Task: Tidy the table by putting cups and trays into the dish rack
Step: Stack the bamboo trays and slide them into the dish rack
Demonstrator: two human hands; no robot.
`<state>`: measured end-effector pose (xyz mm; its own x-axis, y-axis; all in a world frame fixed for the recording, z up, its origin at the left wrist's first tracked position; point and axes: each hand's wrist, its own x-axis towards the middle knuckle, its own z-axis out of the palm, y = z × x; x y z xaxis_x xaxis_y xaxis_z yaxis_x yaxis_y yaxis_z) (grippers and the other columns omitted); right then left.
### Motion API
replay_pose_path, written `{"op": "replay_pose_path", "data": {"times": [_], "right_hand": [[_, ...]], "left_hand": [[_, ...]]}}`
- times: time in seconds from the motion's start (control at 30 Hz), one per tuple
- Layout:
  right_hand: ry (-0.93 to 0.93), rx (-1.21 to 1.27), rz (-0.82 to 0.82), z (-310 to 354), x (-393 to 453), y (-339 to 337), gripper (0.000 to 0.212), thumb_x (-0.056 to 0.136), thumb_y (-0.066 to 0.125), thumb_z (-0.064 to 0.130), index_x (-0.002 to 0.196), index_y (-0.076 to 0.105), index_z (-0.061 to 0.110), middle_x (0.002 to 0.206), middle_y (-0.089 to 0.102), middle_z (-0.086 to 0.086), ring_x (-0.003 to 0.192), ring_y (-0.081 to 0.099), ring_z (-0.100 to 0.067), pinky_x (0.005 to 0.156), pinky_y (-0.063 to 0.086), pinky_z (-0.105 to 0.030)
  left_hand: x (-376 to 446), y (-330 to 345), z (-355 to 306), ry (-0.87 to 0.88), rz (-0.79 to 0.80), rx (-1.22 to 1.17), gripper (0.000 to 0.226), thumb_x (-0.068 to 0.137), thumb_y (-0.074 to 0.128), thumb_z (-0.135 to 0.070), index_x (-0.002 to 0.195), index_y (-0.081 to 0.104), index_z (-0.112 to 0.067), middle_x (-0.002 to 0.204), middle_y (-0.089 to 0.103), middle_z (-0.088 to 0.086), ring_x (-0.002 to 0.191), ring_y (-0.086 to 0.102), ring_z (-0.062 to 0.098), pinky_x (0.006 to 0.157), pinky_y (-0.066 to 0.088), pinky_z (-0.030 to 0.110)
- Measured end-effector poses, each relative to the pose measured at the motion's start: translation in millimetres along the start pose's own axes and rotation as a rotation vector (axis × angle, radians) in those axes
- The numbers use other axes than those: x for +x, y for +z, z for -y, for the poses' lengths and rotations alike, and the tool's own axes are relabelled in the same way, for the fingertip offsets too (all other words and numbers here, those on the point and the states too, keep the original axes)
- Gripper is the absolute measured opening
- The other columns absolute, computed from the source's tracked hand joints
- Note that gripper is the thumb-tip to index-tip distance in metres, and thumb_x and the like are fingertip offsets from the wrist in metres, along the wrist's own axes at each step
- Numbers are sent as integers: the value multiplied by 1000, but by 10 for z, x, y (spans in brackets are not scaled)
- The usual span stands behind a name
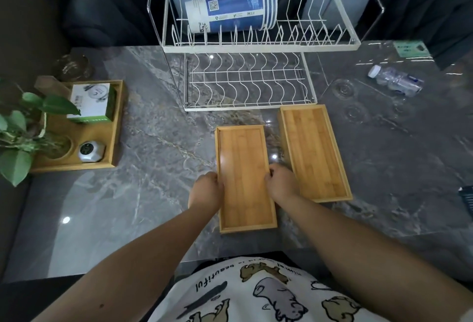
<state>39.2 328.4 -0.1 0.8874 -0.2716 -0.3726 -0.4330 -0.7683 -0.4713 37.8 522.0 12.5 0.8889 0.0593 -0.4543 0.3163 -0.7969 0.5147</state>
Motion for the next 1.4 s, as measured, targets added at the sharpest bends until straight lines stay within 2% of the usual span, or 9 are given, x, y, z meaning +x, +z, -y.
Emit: {"op": "replay_pose_path", "data": {"times": [0.27,0.43,0.53,0.7,0.87,1.0,1.1,1.27,1.4], "right_hand": [[39,28,60,-16,-42,-8,29,97,50,29,117,61,11,106,67,-8,96,64,-26,75,50,-31],[150,103,158,-40,-189,100,37,99,44,35,118,61,8,112,63,-11,97,62,-27,86,53,-39],[231,222,140,-9,-262,132,29,98,44,28,111,65,13,101,66,-7,90,64,-25,84,55,-42],[245,346,108,57,-379,73,28,98,43,22,105,68,11,98,68,-8,89,64,-25,85,55,-43],[160,375,54,147,-458,-156,29,99,43,27,103,69,13,96,69,-5,88,64,-23,84,55,-40],[118,403,3,61,-390,-483,27,98,45,30,106,68,19,95,69,-1,85,64,-21,82,55,-37],[104,393,-57,-127,-259,-733,27,97,48,28,108,69,16,99,70,-3,86,64,-22,79,54,-34],[113,417,-110,-497,-10,-1107,22,95,49,23,85,67,17,87,69,-4,81,65,-27,74,53,-36],[128,412,-93,-791,222,-1332,24,97,49,18,101,70,6,98,69,-10,91,64,-29,78,50,-36]], "left_hand": [[-9,30,24,-53,40,-84,23,97,45,-25,100,62,-10,99,66,9,82,61,23,69,47,32],[-109,86,15,-147,134,-88,33,98,42,-27,111,61,-4,112,61,20,98,61,33,87,53,44],[-182,110,28,-180,128,-229,25,93,40,-8,101,62,0,111,60,25,77,60,27,64,51,33],[-280,11,73,-204,122,-429,29,90,39,-6,90,66,-15,83,70,7,71,63,24,67,56,38],[-356,-140,15,-139,96,-504,27,97,43,-15,103,62,-32,82,65,-15,73,62,7,55,48,23],[-362,-165,-297,-79,66,-500,28,97,45,-18,114,65,-26,86,63,-16,81,61,7,67,50,28],[-321,-54,-653,-27,45,-509,29,96,47,-14,116,67,-20,82,63,-14,77,59,5,64,48,26],[-202,207,-1245,-17,66,-486,28,93,46,-12,107,69,-14,92,71,5,81,66,23,72,56,37],[-92,442,-1621,-23,68,-451,28,90,45,-10,103,69,-13,85,70,5,79,66,25,70,54,34]]}}
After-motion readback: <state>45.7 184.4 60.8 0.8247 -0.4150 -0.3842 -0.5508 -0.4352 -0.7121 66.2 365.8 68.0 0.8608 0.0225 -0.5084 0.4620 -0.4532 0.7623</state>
